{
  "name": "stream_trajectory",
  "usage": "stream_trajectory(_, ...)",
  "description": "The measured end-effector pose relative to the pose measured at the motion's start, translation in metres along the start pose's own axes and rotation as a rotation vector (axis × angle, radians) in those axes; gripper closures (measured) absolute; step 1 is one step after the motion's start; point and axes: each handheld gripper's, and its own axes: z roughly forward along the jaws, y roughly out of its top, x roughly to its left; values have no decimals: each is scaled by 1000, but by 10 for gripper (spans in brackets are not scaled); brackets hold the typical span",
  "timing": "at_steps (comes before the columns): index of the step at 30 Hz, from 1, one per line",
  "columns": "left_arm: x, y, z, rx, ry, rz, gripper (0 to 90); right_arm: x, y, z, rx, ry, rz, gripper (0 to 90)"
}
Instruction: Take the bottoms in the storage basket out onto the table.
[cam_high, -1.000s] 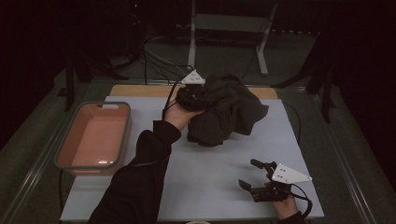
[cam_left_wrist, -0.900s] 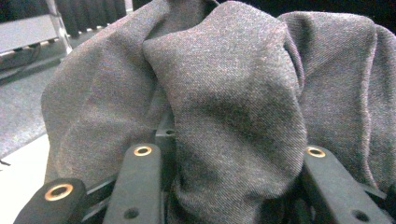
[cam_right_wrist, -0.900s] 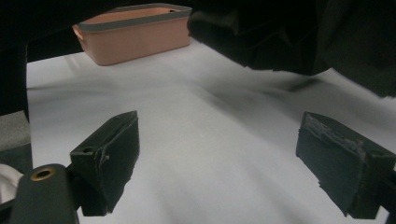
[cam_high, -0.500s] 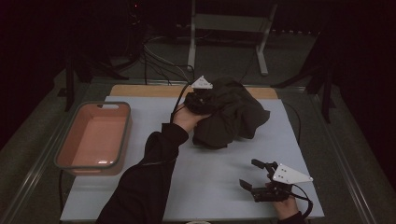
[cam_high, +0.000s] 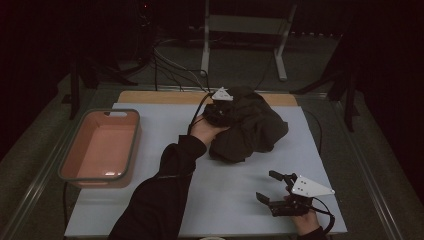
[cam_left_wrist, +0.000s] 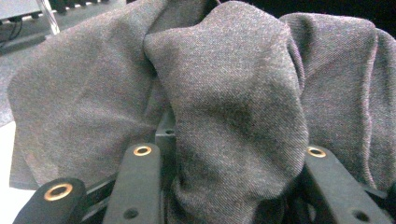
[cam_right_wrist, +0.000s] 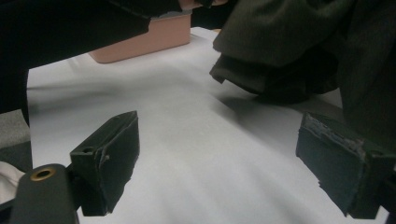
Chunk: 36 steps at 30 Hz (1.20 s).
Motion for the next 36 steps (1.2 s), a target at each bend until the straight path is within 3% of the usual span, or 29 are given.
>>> stream_trajectory(8, -1, -12, 15, 31, -26, -19, 608, 0, 0, 0, 0, 4, 4, 138)
stream_trajectory(12, -3, -17, 24, 63, -27, 3, 605, 0, 0, 0, 2, 3, 4, 138)
stream_trajectory(21, -5, -29, 33, 88, -46, -4, 584, 0, 0, 1, 8, 1, -1, 138)
stream_trajectory(29, -5, -36, 35, 106, -50, -19, 458, 0, -1, 2, 13, 0, -4, 138)
stream_trajectory(36, -6, -36, 33, 124, -42, -23, 281, 0, -1, 2, 13, 0, -5, 138)
